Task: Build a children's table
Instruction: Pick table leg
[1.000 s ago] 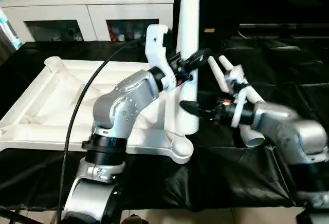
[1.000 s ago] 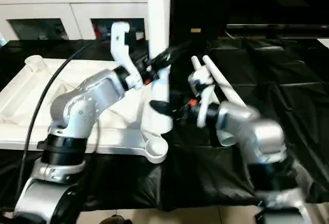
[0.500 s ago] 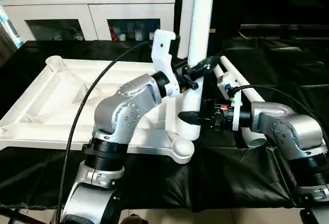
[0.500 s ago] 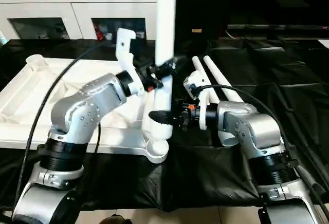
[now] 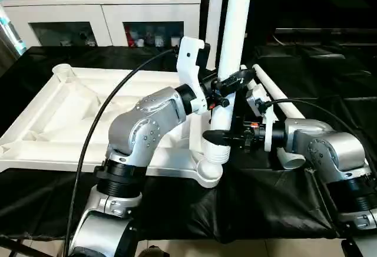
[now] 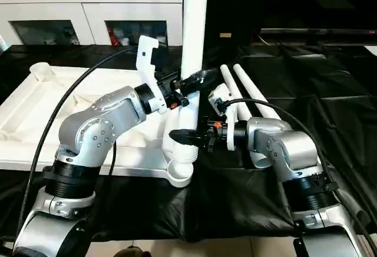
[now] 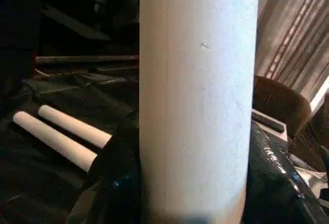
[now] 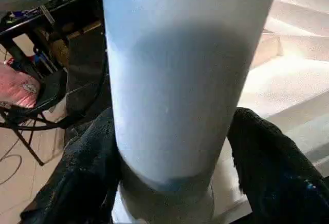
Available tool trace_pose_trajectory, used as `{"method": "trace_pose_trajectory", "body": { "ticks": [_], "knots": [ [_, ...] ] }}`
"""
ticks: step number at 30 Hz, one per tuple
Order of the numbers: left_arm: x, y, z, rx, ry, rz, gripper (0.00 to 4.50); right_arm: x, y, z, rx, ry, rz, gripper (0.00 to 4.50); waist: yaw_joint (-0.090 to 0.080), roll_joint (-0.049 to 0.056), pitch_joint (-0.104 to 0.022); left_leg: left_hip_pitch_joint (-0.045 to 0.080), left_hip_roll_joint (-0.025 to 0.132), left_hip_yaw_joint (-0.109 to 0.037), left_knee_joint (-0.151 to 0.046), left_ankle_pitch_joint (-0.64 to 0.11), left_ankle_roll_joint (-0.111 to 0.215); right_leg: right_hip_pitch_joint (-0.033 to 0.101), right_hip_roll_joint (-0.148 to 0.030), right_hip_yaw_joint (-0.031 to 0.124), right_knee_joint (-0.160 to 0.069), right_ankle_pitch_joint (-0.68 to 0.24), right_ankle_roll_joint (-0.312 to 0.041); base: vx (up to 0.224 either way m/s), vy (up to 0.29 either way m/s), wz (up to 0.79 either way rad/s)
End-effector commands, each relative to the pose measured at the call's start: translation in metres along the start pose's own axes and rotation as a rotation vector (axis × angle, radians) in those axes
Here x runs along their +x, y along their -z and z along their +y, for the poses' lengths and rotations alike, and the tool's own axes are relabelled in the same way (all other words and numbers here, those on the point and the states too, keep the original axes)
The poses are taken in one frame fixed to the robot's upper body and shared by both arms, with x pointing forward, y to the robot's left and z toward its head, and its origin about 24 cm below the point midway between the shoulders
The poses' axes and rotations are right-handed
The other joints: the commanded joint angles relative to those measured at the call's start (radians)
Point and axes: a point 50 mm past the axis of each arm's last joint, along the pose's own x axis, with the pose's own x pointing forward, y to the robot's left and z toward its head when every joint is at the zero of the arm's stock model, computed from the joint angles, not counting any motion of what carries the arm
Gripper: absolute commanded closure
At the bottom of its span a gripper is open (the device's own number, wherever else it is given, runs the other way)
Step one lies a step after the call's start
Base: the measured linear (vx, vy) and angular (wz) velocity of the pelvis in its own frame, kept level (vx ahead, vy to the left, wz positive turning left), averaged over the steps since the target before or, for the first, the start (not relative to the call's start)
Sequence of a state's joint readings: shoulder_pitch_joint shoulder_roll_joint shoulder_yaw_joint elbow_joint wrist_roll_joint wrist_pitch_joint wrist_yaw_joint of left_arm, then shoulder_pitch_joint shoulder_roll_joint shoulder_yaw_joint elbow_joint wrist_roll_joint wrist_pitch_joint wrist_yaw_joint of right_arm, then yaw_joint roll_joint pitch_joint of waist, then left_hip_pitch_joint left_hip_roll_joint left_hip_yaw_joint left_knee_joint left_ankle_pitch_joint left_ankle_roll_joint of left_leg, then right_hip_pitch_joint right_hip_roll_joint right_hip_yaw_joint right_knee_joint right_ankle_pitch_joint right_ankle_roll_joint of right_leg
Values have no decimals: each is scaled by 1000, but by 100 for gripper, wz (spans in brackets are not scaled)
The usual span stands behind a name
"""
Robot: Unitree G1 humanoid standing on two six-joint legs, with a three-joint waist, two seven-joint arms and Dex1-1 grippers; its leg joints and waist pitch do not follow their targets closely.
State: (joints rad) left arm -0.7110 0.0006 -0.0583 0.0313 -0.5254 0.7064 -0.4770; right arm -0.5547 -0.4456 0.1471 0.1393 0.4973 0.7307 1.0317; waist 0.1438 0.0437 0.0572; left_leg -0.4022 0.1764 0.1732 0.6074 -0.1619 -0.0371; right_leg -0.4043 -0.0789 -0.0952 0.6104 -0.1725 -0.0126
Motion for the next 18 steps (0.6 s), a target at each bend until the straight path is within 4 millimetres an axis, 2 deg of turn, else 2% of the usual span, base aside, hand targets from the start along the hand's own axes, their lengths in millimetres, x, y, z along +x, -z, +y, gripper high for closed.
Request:
{"method": "trace_pose_trajectory", "body": {
  "ticks": [1,7,8,11,12,18],
  "knots": [
    [1,-2,-7,4,41,-3,265,2,-7,0,-33,-3,-3,134,1,-29,-81,18,50,-17,-56,-129,59,56,-75,51,-79,-267,-144,0,0,0],
    [1,-2,-7,0,46,-8,265,2,-7,1,-32,-20,-7,134,1,-29,-81,18,50,-17,-56,-128,60,57,-75,51,-78,-258,-146,0,0,0],
    [1,-2,-7,-1,45,-9,265,2,-6,2,-31,-22,-7,161,1,-29,-82,18,50,-17,-56,-126,61,57,-75,50,-78,-255,-148,0,0,0],
    [1,-3,-7,-3,45,-13,265,2,-6,1,-27,-23,-5,171,2,-28,-82,18,50,-17,-55,-127,62,57,-75,50,-77,-254,-149,0,0,0],
    [1,-3,-7,-6,45,-16,265,2,-6,1,-27,-23,-5,194,1,-29,-82,18,51,-17,-56,-127,62,57,-75,50,-77,-253,-150,0,0,0],
    [1,-4,-6,-5,45,-17,265,2,-3,1,-22,-20,2,239,1,-30,-82,18,50,-17,-55,-121,64,57,-76,50,-76,-249,-152,0,0,0]
  ]
}}
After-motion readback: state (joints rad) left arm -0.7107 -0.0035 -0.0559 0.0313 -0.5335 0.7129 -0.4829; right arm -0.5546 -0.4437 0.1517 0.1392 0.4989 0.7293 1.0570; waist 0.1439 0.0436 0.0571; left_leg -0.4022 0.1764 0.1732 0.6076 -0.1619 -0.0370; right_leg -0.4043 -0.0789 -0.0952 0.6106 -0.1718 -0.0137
